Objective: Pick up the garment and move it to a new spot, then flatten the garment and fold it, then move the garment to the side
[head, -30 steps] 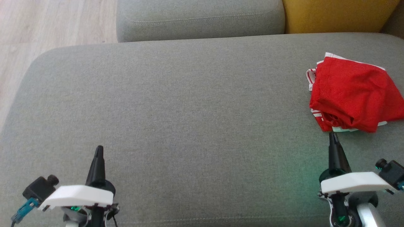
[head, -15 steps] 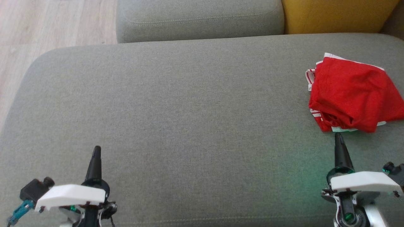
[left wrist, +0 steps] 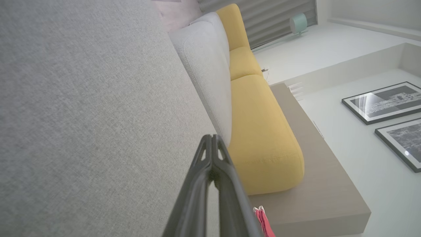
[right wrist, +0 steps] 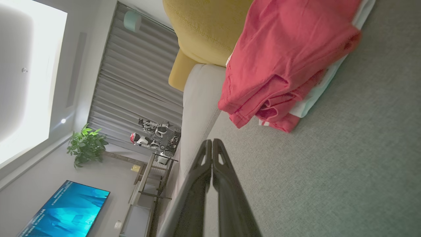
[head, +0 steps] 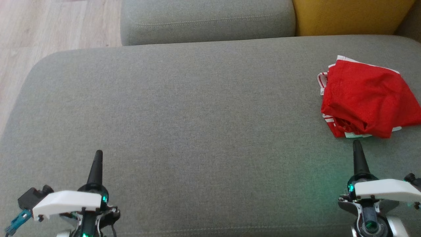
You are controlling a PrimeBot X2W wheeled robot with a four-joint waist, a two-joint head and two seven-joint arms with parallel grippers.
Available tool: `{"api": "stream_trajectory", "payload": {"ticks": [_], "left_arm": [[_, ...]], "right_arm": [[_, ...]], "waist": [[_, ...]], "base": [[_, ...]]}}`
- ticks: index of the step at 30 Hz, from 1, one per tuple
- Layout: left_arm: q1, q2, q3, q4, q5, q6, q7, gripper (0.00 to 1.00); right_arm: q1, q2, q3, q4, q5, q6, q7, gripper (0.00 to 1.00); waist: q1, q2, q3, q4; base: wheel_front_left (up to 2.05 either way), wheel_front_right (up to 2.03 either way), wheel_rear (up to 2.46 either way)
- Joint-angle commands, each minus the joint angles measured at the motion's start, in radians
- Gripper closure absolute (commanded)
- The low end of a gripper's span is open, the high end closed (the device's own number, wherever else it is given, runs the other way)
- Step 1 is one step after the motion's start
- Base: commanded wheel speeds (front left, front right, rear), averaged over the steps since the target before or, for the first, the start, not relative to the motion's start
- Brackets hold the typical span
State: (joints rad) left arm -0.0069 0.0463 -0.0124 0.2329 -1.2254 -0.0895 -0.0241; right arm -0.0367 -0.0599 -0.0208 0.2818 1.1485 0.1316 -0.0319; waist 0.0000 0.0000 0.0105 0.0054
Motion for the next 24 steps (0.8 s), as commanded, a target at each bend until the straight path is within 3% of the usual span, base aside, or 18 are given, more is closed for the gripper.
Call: {"api": "stream_trajectory", "payload": {"ticks": [1, 24], "left_arm": [[-0.060, 0.017, 0.037, -0.025, -0.032, -0.011, 0.013, 1.00], [-0.085, 0.018, 0.081, -0.002, -0.266, -0.030, 0.082, 1.00]], "right_arm": [[-0.059, -0.018, 0.005, -0.037, 0.041, -0.001, 0.011, 1.00], [-0.065, -0.016, -0.035, -0.038, 0.327, -0.001, 0.078, 1.00]], "waist": [[0.0000, 0.0000, 0.000, 0.000], [0.0000, 0.0000, -0.005, -0.004]], "base": [[0.00, 0.00, 0.00], [0.00, 0.00, 0.00]]}}
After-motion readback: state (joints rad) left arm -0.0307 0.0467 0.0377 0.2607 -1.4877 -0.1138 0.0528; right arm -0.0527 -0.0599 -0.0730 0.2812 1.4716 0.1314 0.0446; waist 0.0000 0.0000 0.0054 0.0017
